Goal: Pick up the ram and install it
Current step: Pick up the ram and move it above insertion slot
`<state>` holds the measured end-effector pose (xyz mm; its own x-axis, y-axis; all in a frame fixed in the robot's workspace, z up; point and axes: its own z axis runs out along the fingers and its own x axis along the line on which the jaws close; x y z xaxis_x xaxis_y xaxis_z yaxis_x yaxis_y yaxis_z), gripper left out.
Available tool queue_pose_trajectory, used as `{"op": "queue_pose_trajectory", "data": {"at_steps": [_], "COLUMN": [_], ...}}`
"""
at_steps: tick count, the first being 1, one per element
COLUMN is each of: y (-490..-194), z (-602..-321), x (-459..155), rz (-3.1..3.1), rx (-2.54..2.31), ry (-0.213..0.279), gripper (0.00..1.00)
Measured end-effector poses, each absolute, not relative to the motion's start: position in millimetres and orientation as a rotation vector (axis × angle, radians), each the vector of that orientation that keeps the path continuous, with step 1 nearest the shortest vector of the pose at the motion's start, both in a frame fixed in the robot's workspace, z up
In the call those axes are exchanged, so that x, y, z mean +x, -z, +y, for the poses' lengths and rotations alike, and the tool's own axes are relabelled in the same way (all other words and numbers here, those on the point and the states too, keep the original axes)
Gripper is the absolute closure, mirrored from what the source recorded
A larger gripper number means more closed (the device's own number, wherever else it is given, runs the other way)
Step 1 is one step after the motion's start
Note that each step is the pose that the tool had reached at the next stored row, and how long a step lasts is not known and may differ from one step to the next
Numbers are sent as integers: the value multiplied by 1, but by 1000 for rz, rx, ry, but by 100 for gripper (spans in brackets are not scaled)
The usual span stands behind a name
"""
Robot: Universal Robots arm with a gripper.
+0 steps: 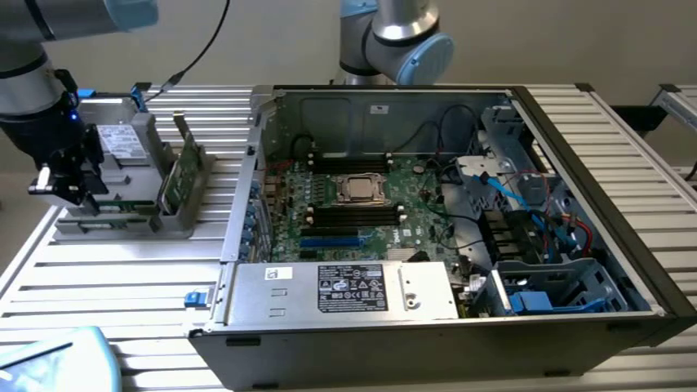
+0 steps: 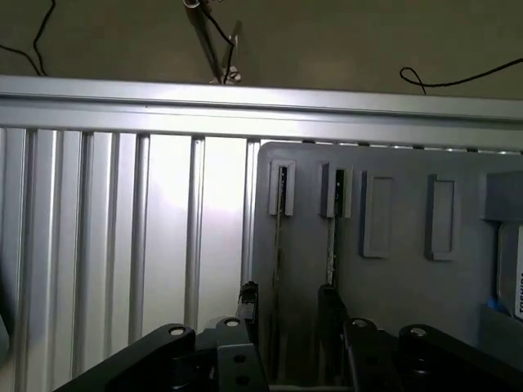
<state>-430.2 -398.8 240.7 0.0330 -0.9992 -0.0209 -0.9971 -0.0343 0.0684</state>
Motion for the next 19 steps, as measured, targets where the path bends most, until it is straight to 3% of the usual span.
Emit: {"op": "queue_pose_trajectory", "data": {"at_steps": [19], "y": [-209], "z": [-399], "x": [-430], "rz": [-2172], "rx": [2248], "ry": [131], "gripper": [57]}}
